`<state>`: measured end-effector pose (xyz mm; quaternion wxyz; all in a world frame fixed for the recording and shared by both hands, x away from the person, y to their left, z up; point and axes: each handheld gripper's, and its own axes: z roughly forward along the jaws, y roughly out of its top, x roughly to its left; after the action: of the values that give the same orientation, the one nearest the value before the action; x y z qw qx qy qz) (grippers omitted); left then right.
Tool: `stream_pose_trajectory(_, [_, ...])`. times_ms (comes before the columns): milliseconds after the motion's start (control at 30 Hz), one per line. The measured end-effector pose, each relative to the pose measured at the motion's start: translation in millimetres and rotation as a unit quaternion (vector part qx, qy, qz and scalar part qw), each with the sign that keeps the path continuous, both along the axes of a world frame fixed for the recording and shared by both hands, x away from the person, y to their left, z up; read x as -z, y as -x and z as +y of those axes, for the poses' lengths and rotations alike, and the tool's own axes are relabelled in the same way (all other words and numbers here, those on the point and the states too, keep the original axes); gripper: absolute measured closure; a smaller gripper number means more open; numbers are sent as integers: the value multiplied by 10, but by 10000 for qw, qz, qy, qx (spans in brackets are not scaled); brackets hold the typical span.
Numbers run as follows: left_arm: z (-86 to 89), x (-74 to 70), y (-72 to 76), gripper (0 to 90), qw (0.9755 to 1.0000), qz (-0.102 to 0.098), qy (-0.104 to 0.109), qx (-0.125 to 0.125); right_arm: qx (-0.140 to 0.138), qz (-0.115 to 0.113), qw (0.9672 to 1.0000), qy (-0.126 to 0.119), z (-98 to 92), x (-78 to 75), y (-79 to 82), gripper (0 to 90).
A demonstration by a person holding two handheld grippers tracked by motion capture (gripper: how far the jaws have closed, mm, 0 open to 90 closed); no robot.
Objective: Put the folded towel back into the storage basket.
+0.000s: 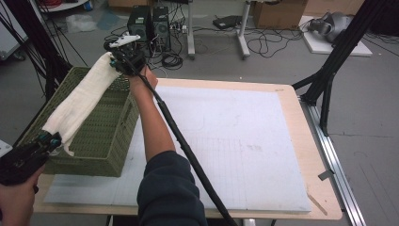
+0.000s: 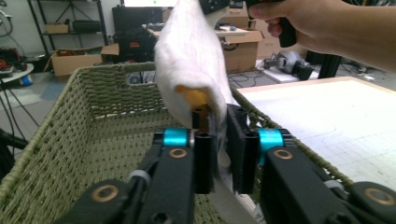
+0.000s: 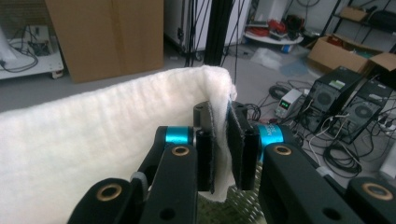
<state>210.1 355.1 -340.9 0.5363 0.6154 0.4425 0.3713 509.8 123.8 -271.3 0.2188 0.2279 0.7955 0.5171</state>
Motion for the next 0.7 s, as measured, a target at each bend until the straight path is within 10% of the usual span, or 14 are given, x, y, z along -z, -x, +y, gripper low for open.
stream_pose_trajectory(133, [30, 18, -18, 461, 9997, -7, -113, -228, 342, 156, 9993, -13, 173, 129, -34, 464])
stream_pose_trajectory(700, [21, 10, -23, 292, 9995, 121, 180, -215, 98, 464, 9986, -255, -380, 263, 174, 315])
